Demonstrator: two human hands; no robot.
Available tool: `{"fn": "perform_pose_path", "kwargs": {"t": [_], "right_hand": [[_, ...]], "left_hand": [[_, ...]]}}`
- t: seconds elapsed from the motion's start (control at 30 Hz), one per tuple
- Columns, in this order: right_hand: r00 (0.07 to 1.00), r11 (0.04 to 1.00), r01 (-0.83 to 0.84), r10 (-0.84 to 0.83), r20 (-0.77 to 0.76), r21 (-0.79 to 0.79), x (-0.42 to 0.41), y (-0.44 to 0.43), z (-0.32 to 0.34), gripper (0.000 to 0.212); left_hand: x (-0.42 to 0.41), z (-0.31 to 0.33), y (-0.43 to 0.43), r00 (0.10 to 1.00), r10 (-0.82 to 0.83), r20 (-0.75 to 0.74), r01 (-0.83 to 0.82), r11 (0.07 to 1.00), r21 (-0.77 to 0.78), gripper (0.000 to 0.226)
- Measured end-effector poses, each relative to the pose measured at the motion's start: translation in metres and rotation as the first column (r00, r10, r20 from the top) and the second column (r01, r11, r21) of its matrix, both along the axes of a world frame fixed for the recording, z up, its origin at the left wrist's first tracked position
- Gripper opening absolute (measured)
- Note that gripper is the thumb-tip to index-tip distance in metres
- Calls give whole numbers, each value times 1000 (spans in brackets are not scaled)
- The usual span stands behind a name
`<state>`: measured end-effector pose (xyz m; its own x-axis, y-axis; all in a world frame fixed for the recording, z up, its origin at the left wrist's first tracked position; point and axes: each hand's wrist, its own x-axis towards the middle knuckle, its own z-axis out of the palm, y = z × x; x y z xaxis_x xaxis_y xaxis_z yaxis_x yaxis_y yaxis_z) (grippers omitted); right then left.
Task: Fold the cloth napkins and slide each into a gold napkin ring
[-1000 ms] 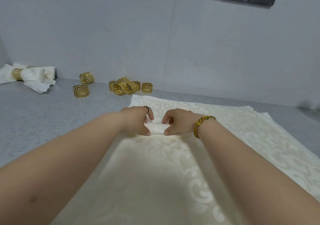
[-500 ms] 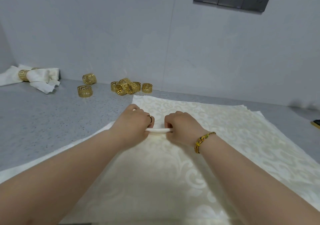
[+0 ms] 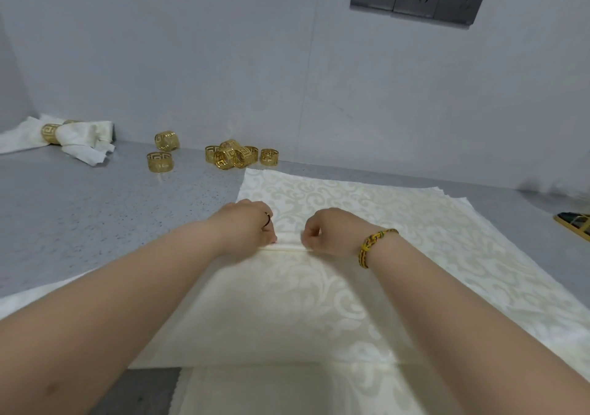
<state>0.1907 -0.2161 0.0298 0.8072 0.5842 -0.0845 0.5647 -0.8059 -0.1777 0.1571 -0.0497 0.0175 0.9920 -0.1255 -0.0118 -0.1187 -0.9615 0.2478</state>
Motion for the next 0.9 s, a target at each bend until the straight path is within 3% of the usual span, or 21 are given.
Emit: {"fn": "perform_pose_path", "kwargs": {"t": [0.1, 0.3, 0.4, 0.47, 0.57, 0.67, 0.8, 0.9], "right_hand": [[1000, 1000, 14, -14, 6, -19, 1, 7, 3, 17], [997, 987, 52, -59, -41, -149, 3, 14, 13, 39], [998, 969, 13, -27, -53, -248, 3, 21, 19, 34], [999, 969, -1, -10, -44, -248, 3, 23, 19, 20], [998, 984, -10, 22, 63, -178, -4, 19, 11, 6], [967, 993, -47, 71, 245, -105, -16, 13, -4, 13], [916, 992, -75, 110, 385, -106, -31, 6, -15, 16], [906, 989, -85, 126, 404, -119, -38, 3, -18, 20]], "left_hand": [[3, 1, -1, 1000, -4, -7, 4, 1000, -16, 17], [11, 3, 2, 993, 32, -115, -34, 999, -18, 46], [15, 8, -2, 988, 50, -145, -46, 999, 29, 29], [14, 11, -4, 993, 34, -117, -25, 997, 73, 13], [4, 6, -6, 999, -6, 40, -1, 984, 178, 27], [-13, -2, -9, 955, -108, 276, 42, 971, 235, 7], [-31, -12, -9, 868, -307, 390, 109, 885, 454, 11], [-38, -15, -9, 816, -350, 461, 137, 891, 433, 35]]}}
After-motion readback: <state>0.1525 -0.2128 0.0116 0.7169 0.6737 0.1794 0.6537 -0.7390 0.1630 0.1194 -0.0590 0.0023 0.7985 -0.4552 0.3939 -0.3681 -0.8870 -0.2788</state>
